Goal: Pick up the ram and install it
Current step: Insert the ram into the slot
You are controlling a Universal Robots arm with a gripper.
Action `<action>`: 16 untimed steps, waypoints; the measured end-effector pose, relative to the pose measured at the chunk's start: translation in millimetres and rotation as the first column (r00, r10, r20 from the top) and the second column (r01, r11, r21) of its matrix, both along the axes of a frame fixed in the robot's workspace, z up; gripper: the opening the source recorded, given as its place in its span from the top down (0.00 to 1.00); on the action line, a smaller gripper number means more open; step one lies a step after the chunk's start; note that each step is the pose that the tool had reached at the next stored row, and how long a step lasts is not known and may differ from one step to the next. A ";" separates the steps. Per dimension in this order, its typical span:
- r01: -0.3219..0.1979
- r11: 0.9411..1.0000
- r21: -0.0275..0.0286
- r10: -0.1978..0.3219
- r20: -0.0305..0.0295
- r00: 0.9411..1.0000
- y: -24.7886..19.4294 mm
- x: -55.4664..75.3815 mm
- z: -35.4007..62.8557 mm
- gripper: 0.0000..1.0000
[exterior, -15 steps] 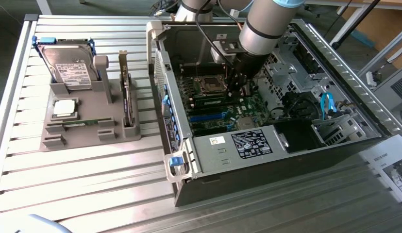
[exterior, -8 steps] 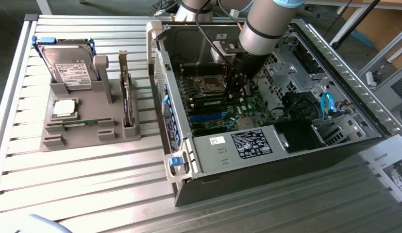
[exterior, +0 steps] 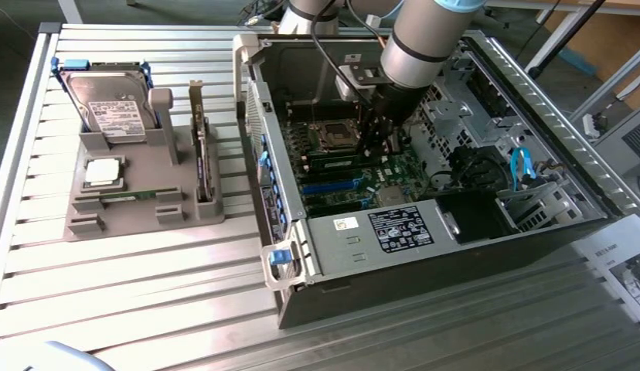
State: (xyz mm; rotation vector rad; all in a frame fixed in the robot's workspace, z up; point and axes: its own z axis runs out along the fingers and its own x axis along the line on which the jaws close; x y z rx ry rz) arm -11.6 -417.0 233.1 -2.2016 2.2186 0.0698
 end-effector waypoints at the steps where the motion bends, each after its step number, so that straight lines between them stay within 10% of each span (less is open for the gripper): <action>1: 0.000 1.000 0.000 0.000 0.000 1.000 0.0 0.0 0.0 0.75; 16: 0.000 1.000 0.000 0.000 0.000 1.000 0.0 0.1 20.1 0.75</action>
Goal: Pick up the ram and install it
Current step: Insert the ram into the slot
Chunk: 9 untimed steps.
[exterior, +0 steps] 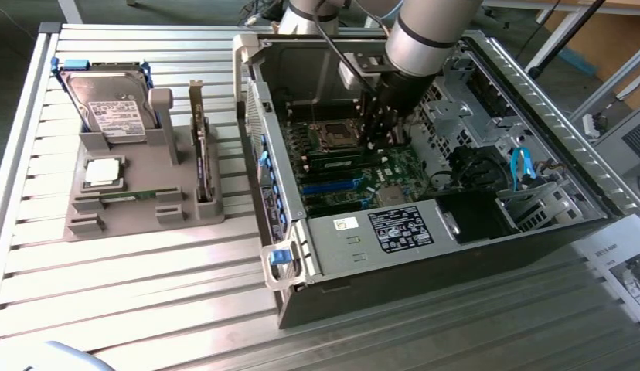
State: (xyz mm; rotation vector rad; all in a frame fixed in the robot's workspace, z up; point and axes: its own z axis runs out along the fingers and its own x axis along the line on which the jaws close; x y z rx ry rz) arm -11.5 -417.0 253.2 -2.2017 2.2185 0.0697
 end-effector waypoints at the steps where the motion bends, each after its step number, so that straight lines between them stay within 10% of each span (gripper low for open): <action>1: 0.000 1.000 0.000 0.000 0.000 1.000 0.0 0.0 2.0 0.75; 9: 0.000 1.000 0.000 0.000 0.000 1.000 0.0 0.2 16.8 0.75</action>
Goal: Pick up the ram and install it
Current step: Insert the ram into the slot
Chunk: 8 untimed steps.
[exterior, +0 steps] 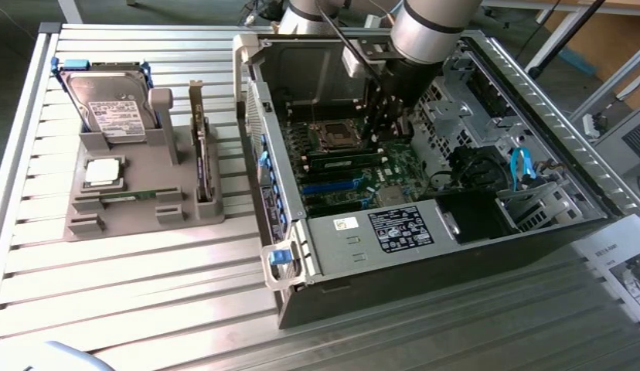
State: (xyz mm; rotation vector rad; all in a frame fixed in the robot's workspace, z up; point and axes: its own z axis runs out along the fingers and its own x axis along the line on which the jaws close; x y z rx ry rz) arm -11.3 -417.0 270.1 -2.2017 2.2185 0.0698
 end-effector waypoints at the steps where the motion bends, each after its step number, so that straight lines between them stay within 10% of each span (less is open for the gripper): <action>1: 0.000 1.000 0.000 0.000 0.000 1.000 0.0 0.0 1.5 0.75; 8: 0.000 1.000 0.000 0.000 0.000 1.000 0.0 0.2 12.7 0.75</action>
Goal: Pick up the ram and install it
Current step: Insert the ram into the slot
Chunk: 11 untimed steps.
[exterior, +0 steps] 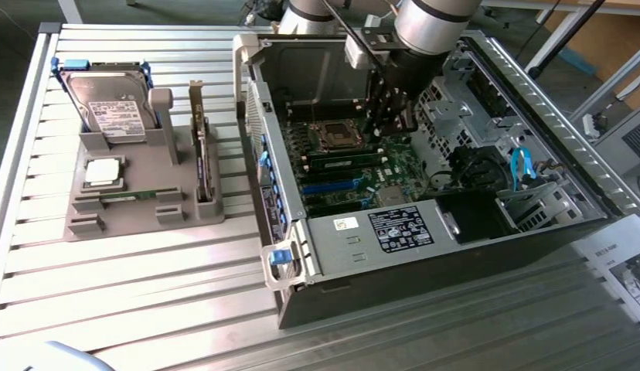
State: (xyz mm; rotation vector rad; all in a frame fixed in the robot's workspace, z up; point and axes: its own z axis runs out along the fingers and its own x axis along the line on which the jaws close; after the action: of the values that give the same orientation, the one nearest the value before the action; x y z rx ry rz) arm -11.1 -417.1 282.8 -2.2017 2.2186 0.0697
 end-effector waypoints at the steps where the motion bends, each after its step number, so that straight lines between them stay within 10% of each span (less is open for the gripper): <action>1: 0.000 1.000 0.000 0.000 0.000 1.000 0.0 0.0 1.9 0.75; 11: 0.000 1.000 0.000 0.000 0.000 1.000 0.0 0.2 26.2 0.75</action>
State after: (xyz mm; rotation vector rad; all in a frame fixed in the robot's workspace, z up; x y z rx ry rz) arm -10.9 -417.0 308.9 -2.2016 2.2185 0.0698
